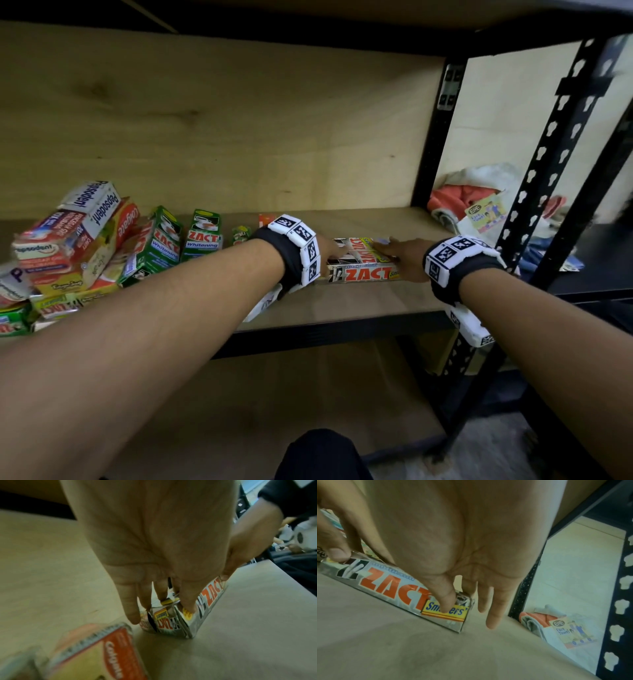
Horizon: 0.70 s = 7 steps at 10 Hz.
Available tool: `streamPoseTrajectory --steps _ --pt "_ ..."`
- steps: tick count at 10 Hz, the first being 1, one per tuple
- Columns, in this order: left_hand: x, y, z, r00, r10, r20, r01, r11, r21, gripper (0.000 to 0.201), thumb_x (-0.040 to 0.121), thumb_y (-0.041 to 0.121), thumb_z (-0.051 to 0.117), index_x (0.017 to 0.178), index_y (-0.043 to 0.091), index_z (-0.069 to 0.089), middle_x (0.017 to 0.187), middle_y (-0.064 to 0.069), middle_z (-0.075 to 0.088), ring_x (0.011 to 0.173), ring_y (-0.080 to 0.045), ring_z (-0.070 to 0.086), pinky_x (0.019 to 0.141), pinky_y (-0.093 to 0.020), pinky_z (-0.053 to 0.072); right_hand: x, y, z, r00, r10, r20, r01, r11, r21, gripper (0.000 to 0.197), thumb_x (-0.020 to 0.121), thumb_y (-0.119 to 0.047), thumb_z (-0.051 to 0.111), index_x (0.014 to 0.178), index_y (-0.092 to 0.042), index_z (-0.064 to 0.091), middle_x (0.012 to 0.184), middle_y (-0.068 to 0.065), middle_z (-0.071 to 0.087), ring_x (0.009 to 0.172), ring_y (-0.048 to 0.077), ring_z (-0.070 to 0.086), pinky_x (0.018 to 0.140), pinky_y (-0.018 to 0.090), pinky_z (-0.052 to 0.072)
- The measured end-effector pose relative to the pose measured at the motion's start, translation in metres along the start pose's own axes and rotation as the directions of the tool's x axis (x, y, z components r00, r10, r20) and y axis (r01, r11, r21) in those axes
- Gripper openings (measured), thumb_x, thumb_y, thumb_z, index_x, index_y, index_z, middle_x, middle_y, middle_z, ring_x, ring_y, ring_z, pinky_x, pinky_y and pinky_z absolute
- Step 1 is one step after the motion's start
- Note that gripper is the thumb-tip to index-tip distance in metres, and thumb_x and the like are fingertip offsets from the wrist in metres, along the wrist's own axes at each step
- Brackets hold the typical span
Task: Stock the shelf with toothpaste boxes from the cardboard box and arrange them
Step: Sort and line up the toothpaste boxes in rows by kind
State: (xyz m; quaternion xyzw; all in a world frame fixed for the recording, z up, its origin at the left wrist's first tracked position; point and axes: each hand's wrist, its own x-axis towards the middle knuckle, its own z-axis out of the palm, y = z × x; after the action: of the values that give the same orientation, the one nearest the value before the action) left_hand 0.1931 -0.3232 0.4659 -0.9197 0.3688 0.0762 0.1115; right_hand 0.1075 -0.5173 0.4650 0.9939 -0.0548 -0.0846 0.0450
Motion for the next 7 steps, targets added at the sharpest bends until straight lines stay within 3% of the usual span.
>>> streamPoseTrajectory --steps 1,2,3,4,6,7 --pt "-0.014 -0.007 -0.007 0.999 -0.014 -0.047 0.019 0.995 0.102 0.049 0.096 0.033 0.055 0.142 0.018 0.048 0.129 -0.005 0.060 0.097 -0.020 0.054 0.088 -0.030 0.046 -0.013 -0.004 -0.010 0.999 0.004 -0.049 -0.005 1.000 -0.027 0.064 0.100 -0.044 0.051 0.157 -0.033 0.025 0.160 0.004 0.032 0.142 0.028 0.038 0.111 0.031 0.033" --pt "-0.033 -0.023 -0.017 1.000 -0.009 -0.024 0.011 0.996 0.086 0.041 0.096 0.041 0.053 0.130 0.017 0.058 0.120 -0.003 0.063 0.103 -0.025 0.062 0.084 -0.032 0.047 -0.024 -0.012 -0.020 0.997 0.033 -0.070 -0.035 0.999 -0.023 0.056 0.100 -0.048 0.047 0.153 -0.036 0.034 0.156 0.000 0.040 0.137 0.026 0.044 0.105 0.031 0.038" --pt "-0.058 -0.043 -0.025 0.995 -0.069 -0.068 0.074 0.994 0.083 0.019 0.092 0.040 0.060 0.102 0.024 0.064 0.101 0.001 0.061 0.084 -0.018 0.059 0.075 -0.028 0.045 -0.035 -0.022 -0.031 0.996 0.043 -0.079 -0.046 0.998 -0.031 0.054 0.099 -0.049 0.049 0.151 -0.037 0.038 0.154 -0.001 0.042 0.137 0.025 0.043 0.106 0.032 0.039" --pt "-0.091 -0.063 -0.034 0.986 -0.096 -0.134 0.099 0.995 0.015 0.025 0.089 0.032 0.067 0.110 0.021 0.069 0.100 0.003 0.064 0.086 -0.016 0.058 0.084 -0.029 0.051 -0.046 -0.039 -0.042 0.996 0.027 -0.085 -0.032 0.998 -0.060 0.051 0.100 -0.049 0.049 0.149 -0.036 0.042 0.155 -0.002 0.041 0.140 0.023 0.041 0.108 0.032 0.036" --pt "-0.158 -0.095 -0.048 0.983 -0.108 -0.148 0.111 0.994 0.012 0.027 0.089 0.038 0.064 0.107 0.021 0.073 0.105 0.002 0.072 0.096 -0.020 0.066 0.076 -0.022 0.045 -0.057 -0.084 -0.064 0.993 -0.033 -0.110 0.024 0.996 -0.085 0.046 0.099 -0.052 0.047 0.143 -0.040 0.050 0.148 -0.004 0.050 0.132 0.023 0.048 0.102 0.031 0.041" --pt "-0.188 -0.111 -0.052 0.980 -0.134 -0.147 0.135 0.991 -0.005 0.030 0.090 0.039 0.065 0.111 0.019 0.072 0.109 0.001 0.071 0.100 -0.020 0.064 0.076 -0.021 0.043 -0.058 -0.112 -0.075 0.990 -0.063 -0.127 0.054 0.996 -0.075 0.046 0.097 -0.055 0.047 0.141 -0.043 0.050 0.148 -0.005 0.050 0.133 0.022 0.047 0.108 0.037 0.042"
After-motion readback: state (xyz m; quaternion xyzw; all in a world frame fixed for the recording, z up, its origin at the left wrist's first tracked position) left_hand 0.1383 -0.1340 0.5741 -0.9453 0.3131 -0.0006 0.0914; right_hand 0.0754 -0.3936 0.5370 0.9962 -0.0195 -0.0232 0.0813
